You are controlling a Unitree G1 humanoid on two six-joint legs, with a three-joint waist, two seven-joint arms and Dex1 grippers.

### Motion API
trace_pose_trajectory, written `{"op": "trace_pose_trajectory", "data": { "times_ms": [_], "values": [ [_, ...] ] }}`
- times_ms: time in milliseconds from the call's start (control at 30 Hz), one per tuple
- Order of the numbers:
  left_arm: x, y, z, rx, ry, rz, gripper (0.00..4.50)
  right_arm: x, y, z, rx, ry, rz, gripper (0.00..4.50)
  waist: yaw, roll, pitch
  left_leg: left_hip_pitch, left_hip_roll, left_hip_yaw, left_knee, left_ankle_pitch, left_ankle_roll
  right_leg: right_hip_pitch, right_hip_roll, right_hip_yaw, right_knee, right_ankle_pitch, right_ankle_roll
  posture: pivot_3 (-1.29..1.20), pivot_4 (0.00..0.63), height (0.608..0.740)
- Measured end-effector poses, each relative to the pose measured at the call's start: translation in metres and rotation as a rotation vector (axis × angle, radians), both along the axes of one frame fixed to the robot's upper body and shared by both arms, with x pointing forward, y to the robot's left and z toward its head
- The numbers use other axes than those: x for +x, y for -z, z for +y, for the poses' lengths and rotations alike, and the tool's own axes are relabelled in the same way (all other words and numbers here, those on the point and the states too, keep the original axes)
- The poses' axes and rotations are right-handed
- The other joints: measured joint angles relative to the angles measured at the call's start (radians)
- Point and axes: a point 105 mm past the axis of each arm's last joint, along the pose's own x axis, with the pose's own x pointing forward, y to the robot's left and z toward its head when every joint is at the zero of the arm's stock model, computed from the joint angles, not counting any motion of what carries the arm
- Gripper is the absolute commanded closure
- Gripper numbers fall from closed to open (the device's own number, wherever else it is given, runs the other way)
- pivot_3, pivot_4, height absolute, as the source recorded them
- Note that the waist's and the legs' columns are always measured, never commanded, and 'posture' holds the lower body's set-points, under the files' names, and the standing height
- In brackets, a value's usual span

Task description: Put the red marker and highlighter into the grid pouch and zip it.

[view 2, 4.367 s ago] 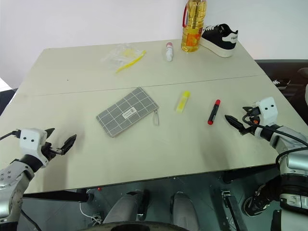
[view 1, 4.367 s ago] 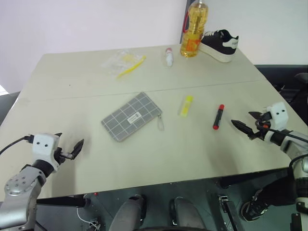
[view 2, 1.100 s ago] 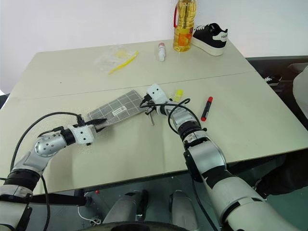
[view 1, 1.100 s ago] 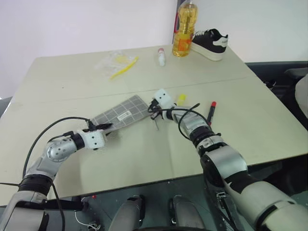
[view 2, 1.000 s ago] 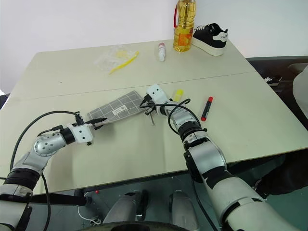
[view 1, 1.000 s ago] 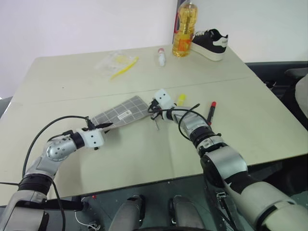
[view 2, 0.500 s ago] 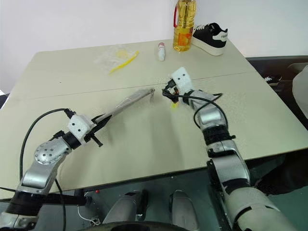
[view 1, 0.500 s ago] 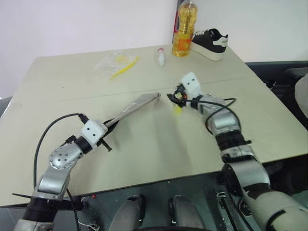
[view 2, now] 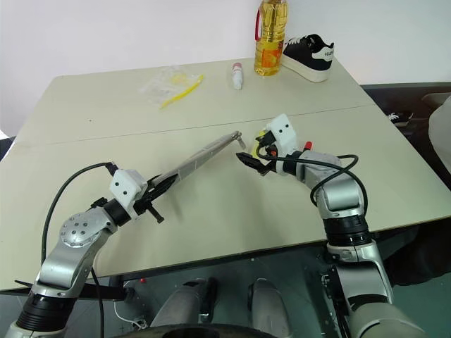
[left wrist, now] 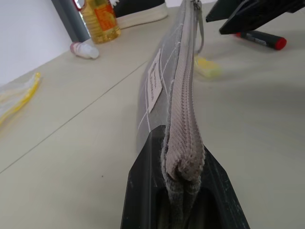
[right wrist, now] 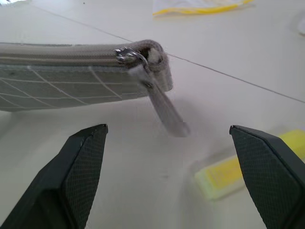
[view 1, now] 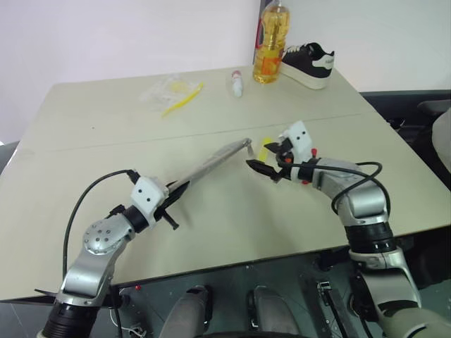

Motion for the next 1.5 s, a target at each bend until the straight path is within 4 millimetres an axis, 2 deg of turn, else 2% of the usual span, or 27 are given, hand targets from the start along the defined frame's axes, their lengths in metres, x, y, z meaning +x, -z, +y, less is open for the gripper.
{"op": "trace_pose_trajectory", "data": {
  "times_ms": [167, 200, 267, 433, 467, 567, 700, 933, 1100, 1333, 1500],
  "values": [
    [0.000, -0.001, -0.002, 0.004, 0.012, 0.001, 4.50, 0.001, -0.001, 0.007, 0.024, 0.000, 0.010, 0.26, 0.000, 0.000, 0.000, 0.000, 0.000, 0.000, 0.000, 0.000, 0.000, 0.001, 0.000, 0.000, -0.003, 0.000, 0.000, 0.00, 0.150, 0.740],
    [0.000, -0.001, -0.002, 0.005, 0.016, 0.001, 4.50, 0.001, -0.002, 0.009, 0.030, -0.001, 0.010, 0.77, 0.000, 0.000, 0.000, 0.000, 0.000, 0.000, 0.000, 0.000, 0.000, 0.001, 0.000, 0.000, -0.003, 0.000, 0.000, 0.00, 0.150, 0.740],
    [0.000, -0.001, -0.003, 0.008, 0.022, 0.002, 4.50, 0.002, -0.003, 0.012, 0.038, -0.002, 0.012, 1.52, 0.000, 0.000, 0.000, 0.000, 0.000, 0.000, 0.000, 0.000, 0.000, 0.001, 0.000, 0.000, -0.004, 0.000, 0.000, 0.00, 0.150, 0.740],
    [0.000, 0.000, -0.003, 0.024, 0.018, 0.000, 4.50, 0.002, -0.003, 0.013, 0.036, 0.002, 0.017, 4.15, 0.000, 0.000, 0.000, 0.000, 0.000, 0.000, 0.000, 0.000, 0.000, 0.003, 0.000, 0.000, -0.007, 0.000, 0.000, 0.00, 0.150, 0.740],
    [0.001, 0.000, -0.003, 0.028, 0.018, 0.000, 4.50, 0.002, -0.003, 0.013, 0.033, 0.000, 0.017, 4.47, 0.000, 0.000, 0.000, 0.000, 0.000, 0.000, 0.000, 0.000, 0.000, 0.003, 0.000, 0.000, -0.008, 0.000, 0.000, 0.00, 0.150, 0.740],
    [0.003, 0.000, -0.004, 0.048, 0.013, -0.003, 4.50, 0.000, -0.001, 0.016, -0.019, -0.019, 0.017, 4.47, 0.000, 0.000, 0.000, 0.000, 0.000, 0.000, 0.000, 0.000, 0.001, 0.004, 0.000, 0.000, -0.009, 0.000, 0.000, 0.00, 0.150, 0.740],
    [0.007, 0.000, -0.008, 0.079, -0.001, -0.015, 4.50, -0.008, 0.001, 0.016, -0.195, -0.072, -0.022, 4.47, 0.001, 0.000, 0.000, -0.001, 0.000, 0.000, 0.000, -0.001, 0.001, 0.005, 0.000, -0.001, -0.011, 0.000, 0.000, 0.00, 0.150, 0.740],
    [0.012, 0.007, -0.031, 0.110, 0.007, -0.004, 4.50, -0.020, 0.007, 0.037, -0.360, -0.160, -0.071, 4.47, 0.000, 0.000, 0.000, -0.001, 0.000, 0.000, 0.000, -0.001, 0.001, 0.005, 0.000, -0.001, -0.011, 0.001, 0.001, 0.00, 0.150, 0.740],
    [0.011, 0.013, -0.052, 0.151, 0.028, -0.024, 4.50, -0.032, -0.002, 0.062, -0.393, -0.241, -0.121, 4.47, 0.002, 0.000, 0.000, -0.001, 0.000, -0.001, 0.000, -0.001, 0.001, 0.004, 0.000, -0.001, -0.011, 0.001, 0.002, 0.00, 0.150, 0.740],
    [0.032, 0.002, -0.058, 0.138, -0.087, -0.103, 4.50, -0.066, -0.011, 0.094, -0.409, -0.439, -0.181, 4.47, 0.005, -0.001, 0.000, -0.001, 0.000, -0.001, 0.000, -0.001, 0.001, 0.005, 0.000, -0.002, -0.012, 0.002, 0.004, 0.00, 0.150, 0.740],
    [0.044, -0.005, -0.063, 0.094, -0.132, -0.123, 4.50, -0.066, -0.015, 0.095, -0.427, -0.450, -0.204, 4.47, 0.006, -0.001, 0.000, -0.001, 0.000, -0.002, 0.000, -0.001, 0.001, 0.005, 0.000, -0.003, -0.012, 0.003, 0.005, 0.00, 0.150, 0.740]
  ]
}}
